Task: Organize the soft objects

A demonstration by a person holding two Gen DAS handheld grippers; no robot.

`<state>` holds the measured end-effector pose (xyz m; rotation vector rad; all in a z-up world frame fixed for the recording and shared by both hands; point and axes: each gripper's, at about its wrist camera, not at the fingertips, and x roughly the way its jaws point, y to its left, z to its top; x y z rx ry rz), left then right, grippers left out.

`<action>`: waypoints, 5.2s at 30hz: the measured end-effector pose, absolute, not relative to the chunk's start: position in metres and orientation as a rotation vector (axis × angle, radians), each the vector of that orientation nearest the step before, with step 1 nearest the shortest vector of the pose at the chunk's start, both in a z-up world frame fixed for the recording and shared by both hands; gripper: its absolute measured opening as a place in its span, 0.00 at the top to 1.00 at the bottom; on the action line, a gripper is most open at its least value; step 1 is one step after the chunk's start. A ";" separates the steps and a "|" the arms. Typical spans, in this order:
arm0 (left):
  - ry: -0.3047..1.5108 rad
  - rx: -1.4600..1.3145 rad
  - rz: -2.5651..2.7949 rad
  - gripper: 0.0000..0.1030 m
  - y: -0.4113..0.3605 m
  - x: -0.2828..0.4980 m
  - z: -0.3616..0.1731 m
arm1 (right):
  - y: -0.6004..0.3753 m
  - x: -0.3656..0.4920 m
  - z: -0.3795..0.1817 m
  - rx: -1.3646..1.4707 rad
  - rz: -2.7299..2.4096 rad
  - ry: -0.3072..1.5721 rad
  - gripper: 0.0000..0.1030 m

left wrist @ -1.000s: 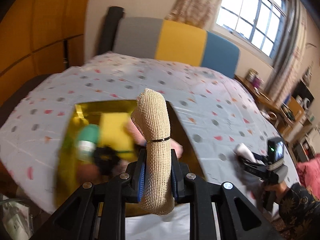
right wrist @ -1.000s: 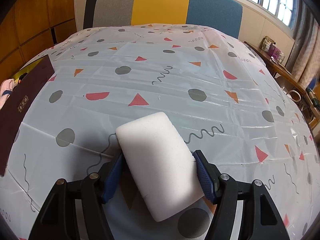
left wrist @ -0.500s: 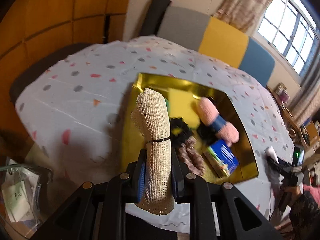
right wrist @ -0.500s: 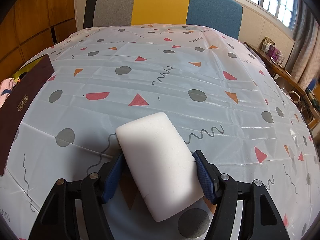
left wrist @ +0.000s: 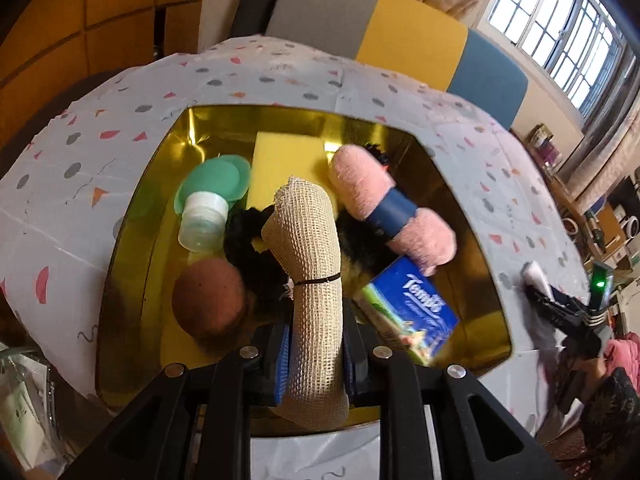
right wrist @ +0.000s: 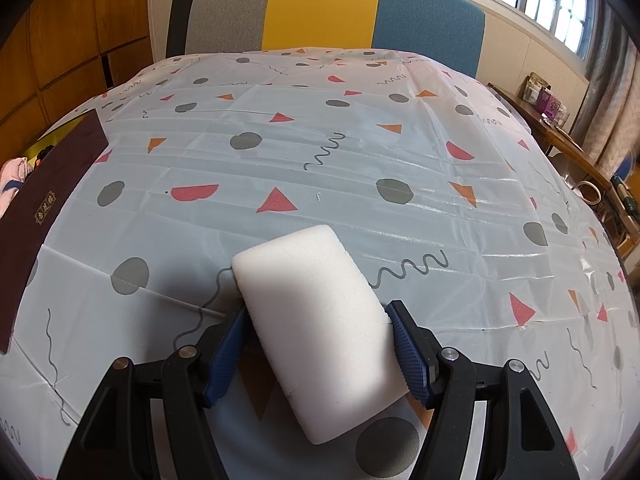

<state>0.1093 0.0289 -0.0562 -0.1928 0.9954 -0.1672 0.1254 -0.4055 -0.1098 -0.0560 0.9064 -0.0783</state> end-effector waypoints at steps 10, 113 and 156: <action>1.027 -0.188 -0.128 0.64 0.039 0.110 -0.067 | -0.407 0.127 -0.111 -0.049 -0.078 0.907 0.32; 0.863 -0.228 0.030 0.63 0.102 0.051 -0.018 | -0.082 0.145 -0.048 -0.086 0.308 0.918 0.42; 0.628 -0.064 0.205 0.36 0.052 -0.003 0.028 | -0.127 0.031 0.011 -0.039 0.081 0.604 0.00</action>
